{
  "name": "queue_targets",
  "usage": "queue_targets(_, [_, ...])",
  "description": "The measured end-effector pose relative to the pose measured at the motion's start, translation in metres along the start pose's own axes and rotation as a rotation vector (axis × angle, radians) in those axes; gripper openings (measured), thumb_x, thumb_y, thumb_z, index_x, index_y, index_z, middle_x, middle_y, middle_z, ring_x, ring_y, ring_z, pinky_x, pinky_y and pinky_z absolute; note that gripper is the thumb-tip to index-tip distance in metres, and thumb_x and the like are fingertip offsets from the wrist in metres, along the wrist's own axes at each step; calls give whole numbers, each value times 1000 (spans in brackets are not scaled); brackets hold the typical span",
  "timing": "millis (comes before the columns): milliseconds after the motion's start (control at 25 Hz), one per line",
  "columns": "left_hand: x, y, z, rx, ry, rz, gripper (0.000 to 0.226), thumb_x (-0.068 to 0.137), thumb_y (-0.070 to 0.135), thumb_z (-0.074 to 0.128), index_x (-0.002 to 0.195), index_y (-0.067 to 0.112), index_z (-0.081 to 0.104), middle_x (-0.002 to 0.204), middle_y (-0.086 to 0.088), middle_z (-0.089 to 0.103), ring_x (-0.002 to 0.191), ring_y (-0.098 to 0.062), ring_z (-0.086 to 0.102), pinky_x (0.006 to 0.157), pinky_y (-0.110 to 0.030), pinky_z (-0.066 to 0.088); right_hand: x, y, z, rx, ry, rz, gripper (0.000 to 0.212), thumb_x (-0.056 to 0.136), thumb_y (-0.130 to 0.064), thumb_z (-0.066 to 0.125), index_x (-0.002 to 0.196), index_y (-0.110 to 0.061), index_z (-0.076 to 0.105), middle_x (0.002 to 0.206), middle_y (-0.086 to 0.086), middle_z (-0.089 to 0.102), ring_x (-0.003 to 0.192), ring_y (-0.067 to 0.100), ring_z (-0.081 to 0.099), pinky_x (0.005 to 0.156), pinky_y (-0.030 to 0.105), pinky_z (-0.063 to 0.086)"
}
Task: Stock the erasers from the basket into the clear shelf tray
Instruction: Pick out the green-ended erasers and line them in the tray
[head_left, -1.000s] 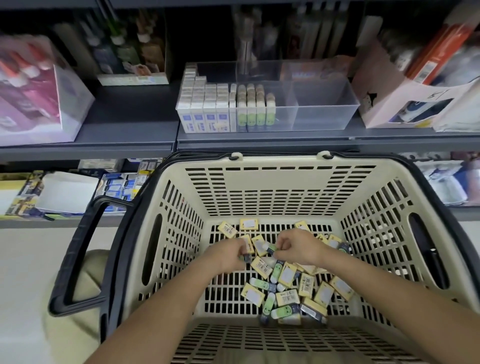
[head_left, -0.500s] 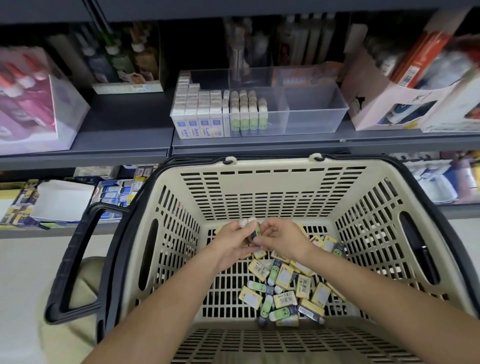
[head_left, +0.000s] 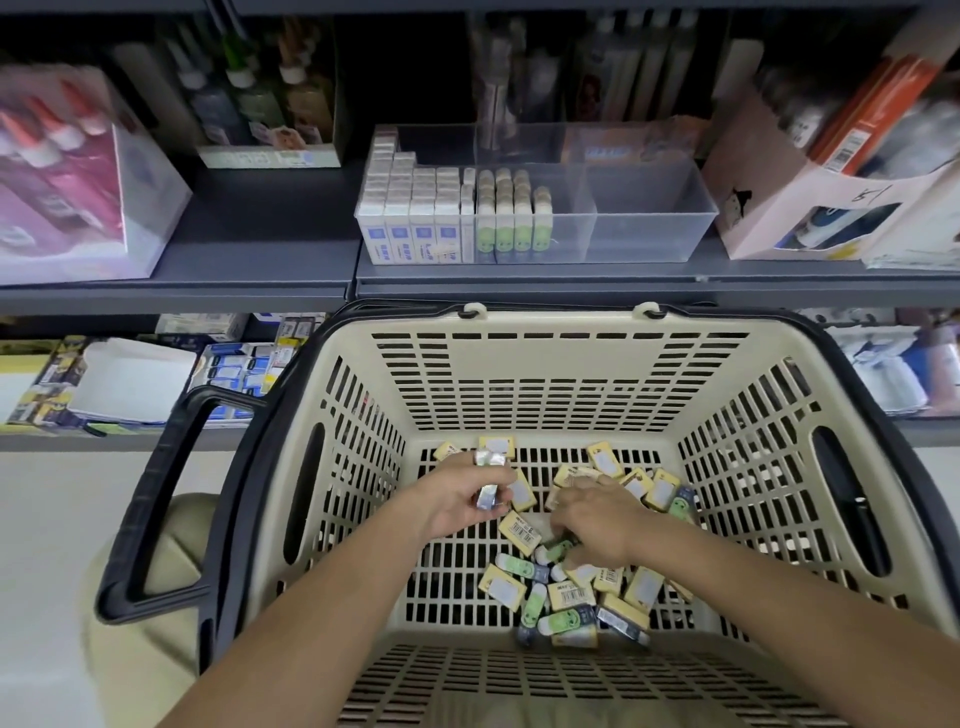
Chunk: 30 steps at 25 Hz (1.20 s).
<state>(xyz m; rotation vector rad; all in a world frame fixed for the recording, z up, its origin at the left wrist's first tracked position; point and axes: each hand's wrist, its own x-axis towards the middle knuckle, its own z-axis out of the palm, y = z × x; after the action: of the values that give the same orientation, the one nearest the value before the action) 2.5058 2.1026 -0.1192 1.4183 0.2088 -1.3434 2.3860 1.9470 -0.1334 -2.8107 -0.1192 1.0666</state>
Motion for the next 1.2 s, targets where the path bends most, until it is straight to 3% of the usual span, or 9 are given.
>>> queue_targets(200, [1, -9, 1, 119, -13, -81, 18, 79, 3, 72, 93, 10, 63, 83, -7, 67, 72, -14, 64, 74, -28, 56, -4, 0, -5, 324, 74, 72, 7, 88, -20, 56, 90, -14, 60, 96, 1, 62, 90, 21, 58, 76, 32, 47])
queue_targets(440, [2, -8, -3, -52, 81, -42, 21, 81, 8, 70, 98, 10, 58, 96, -9, 66, 79, -16, 61, 80, -32, 55, 4, -14, -16, 913, 390, 206, 20, 91, -21, 57, 72, -26, 50, 72, -7, 54, 65, 10, 50, 57, 19, 40])
queue_targets(520, [4, -4, -9, -158, 148, -16, 30, 82, 6, 68, 109, 7, 56, 97, -11, 65, 83, -19, 62, 80, -34, 54, 7, -18, -17, 1089, 468, 268, 20, 93, -21, 53, 74, -24, 48, 72, -4, 54, 66, 13, 49, 59, 22, 41])
queue_targets(640, [-1, -3, -9, -211, -26, -47, 33, 82, 11, 68, 112, 6, 57, 96, -13, 69, 86, -25, 68, 73, -38, 57, 10, -25, -20, 1215, 521, 247, 19, 92, -16, 55, 75, -22, 49, 70, -1, 58, 61, 14, 54, 68, 31, 47])
queue_targets(800, [-1, -3, -4, -242, -122, -28, 27, 82, 9, 69, 106, 9, 57, 93, -17, 70, 81, -32, 70, 70, -44, 59, 10, -30, -24, 1298, 497, 167, 17, 88, -11, 61, 74, -19, 54, 67, -2, 63, 62, 7, 60, 64, 19, 48])
queue_targets(880, [0, -2, -6, -209, -44, -6, 24, 81, 10, 70, 102, 11, 57, 87, -12, 69, 76, -27, 70, 63, -40, 59, 7, -30, -18, 1255, 445, 124, 15, 87, -15, 63, 75, -19, 56, 76, -5, 66, 65, 1, 59, 67, 16, 47])
queue_targets(1000, [1, -1, -13, -196, 50, 21, 21, 84, 11, 68, 102, 12, 57, 82, -7, 70, 78, -23, 66, 61, -38, 58, 6, -38, 6, 755, 249, 90, 12, 86, -27, 63, 93, -18, 58, 107, -10, 61, 93, 8, 59, 85, 28, 49])
queue_targets(1080, [1, 0, -13, -198, 62, 29, 21, 85, 11, 67, 103, 12, 57, 81, -6, 71, 79, -23, 66, 63, -37, 57, 10, -46, 19, 430, 147, 59, 31, 86, -29, 63, 111, -15, 53, 112, 1, 60, 102, 21, 57, 84, 33, 48])
queue_targets(1200, [-2, 2, -9, -149, 53, 34, 26, 86, 11, 66, 109, 11, 56, 87, -7, 69, 81, -23, 65, 69, -37, 57, 15, -51, 20, 253, 133, 18, 30, 87, -26, 59, 112, -10, 52, 112, 9, 60, 100, 27, 57, 80, 35, 48])
